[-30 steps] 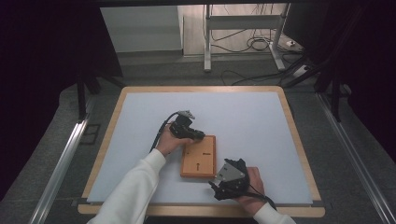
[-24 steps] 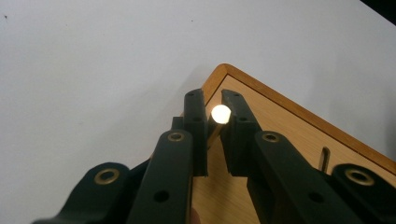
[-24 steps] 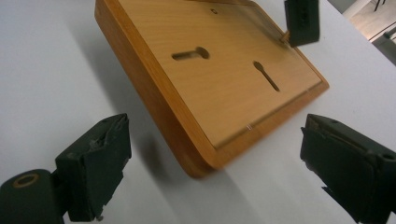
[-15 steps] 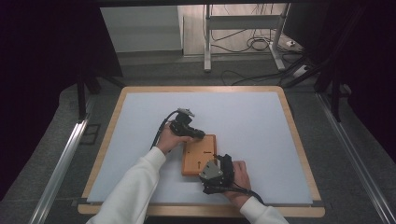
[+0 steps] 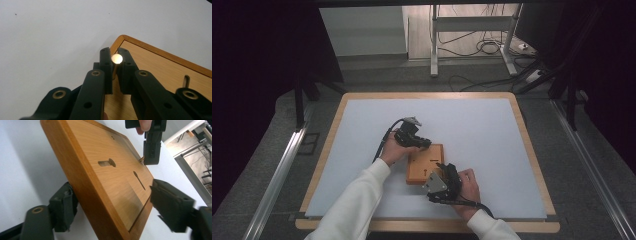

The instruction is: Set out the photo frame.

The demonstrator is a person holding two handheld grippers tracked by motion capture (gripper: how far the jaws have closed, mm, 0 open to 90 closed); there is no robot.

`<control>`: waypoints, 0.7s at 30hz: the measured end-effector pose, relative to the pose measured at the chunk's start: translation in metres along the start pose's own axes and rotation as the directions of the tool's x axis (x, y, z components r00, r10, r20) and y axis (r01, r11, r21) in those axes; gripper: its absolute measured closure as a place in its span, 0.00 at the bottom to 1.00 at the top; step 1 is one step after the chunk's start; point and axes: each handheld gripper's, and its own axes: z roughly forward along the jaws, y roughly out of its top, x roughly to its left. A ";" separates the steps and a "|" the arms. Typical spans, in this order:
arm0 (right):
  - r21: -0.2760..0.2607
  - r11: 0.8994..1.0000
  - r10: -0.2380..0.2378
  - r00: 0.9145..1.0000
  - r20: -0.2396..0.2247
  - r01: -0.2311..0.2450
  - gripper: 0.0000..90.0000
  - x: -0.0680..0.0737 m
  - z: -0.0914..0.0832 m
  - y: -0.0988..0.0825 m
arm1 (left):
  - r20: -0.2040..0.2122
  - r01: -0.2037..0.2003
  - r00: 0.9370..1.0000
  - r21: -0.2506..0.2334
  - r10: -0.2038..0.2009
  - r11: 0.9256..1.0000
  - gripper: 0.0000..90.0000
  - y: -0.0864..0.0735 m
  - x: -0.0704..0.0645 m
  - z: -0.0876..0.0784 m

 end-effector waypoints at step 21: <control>-0.057 0.998 0.030 1.000 -0.003 -0.030 0.52 -0.030 -0.016 0.006 | -0.048 -0.001 0.999 -0.025 0.000 1.000 0.84 -0.002 -0.001 -0.002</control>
